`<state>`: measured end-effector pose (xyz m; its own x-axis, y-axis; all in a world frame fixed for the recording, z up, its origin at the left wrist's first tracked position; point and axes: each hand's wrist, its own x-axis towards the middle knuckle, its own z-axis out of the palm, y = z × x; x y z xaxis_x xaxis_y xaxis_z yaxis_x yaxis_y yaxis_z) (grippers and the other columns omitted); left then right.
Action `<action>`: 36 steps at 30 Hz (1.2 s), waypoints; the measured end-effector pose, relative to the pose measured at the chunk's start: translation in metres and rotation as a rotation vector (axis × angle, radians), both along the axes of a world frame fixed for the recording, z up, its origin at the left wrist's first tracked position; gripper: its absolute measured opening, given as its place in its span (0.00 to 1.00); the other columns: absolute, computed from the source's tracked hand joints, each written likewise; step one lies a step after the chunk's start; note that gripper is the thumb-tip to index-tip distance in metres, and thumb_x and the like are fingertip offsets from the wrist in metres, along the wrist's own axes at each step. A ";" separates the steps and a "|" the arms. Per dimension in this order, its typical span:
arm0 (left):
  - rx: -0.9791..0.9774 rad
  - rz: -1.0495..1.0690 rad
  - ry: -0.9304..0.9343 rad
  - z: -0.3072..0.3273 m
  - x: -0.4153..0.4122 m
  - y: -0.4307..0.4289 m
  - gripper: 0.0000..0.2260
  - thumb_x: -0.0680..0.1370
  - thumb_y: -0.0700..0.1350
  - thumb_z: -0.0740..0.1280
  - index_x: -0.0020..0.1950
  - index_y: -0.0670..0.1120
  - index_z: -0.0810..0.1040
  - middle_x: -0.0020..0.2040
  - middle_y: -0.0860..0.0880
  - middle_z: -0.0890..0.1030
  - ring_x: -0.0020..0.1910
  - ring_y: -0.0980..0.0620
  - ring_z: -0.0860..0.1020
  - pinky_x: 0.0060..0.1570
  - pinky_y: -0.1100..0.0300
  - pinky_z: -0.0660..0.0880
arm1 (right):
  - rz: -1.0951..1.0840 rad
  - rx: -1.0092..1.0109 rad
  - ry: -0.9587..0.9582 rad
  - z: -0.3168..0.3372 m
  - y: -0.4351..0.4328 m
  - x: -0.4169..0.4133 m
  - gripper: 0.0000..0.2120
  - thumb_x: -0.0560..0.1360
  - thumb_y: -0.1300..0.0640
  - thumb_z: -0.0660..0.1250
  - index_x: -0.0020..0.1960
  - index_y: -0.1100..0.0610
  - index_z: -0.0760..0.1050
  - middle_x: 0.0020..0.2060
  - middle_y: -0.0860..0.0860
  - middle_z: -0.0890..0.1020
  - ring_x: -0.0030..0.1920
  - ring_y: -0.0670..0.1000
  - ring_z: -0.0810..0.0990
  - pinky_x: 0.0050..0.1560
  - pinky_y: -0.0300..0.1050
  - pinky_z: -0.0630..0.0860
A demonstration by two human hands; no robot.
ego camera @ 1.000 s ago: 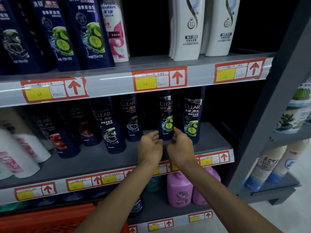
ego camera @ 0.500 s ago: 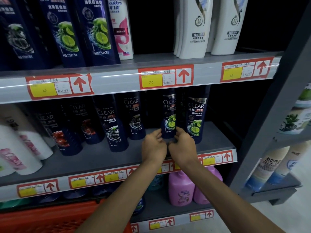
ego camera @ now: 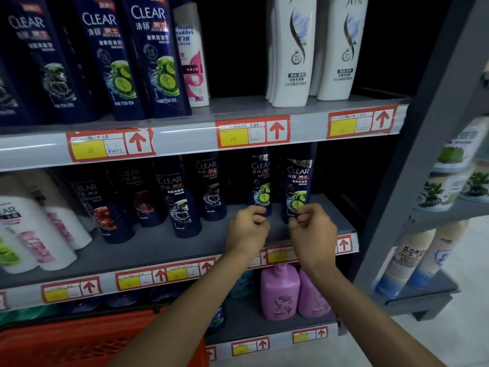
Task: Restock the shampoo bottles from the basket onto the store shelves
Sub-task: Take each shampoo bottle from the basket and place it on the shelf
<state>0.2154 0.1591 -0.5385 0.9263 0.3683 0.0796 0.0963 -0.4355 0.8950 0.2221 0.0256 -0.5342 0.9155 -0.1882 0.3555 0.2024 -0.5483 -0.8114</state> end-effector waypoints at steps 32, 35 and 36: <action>-0.109 0.026 0.021 -0.005 0.026 -0.045 0.28 0.78 0.36 0.69 0.78 0.49 0.71 0.71 0.51 0.79 0.68 0.51 0.77 0.59 0.63 0.71 | 0.114 0.113 0.078 -0.003 0.001 0.035 0.25 0.75 0.71 0.61 0.69 0.58 0.76 0.55 0.54 0.85 0.55 0.53 0.83 0.60 0.50 0.80; -0.111 0.027 0.019 -0.005 0.026 -0.046 0.28 0.78 0.34 0.67 0.78 0.49 0.71 0.70 0.50 0.79 0.67 0.51 0.77 0.57 0.63 0.70 | 0.130 0.125 0.104 -0.002 0.001 0.037 0.26 0.74 0.73 0.61 0.69 0.58 0.76 0.51 0.51 0.83 0.49 0.49 0.79 0.55 0.42 0.78; -0.108 0.023 0.018 -0.006 0.026 -0.046 0.29 0.78 0.34 0.67 0.78 0.49 0.71 0.71 0.50 0.79 0.67 0.52 0.77 0.58 0.63 0.69 | 0.138 0.126 0.118 -0.001 0.000 0.037 0.27 0.74 0.73 0.61 0.70 0.58 0.76 0.50 0.50 0.82 0.49 0.48 0.78 0.53 0.39 0.75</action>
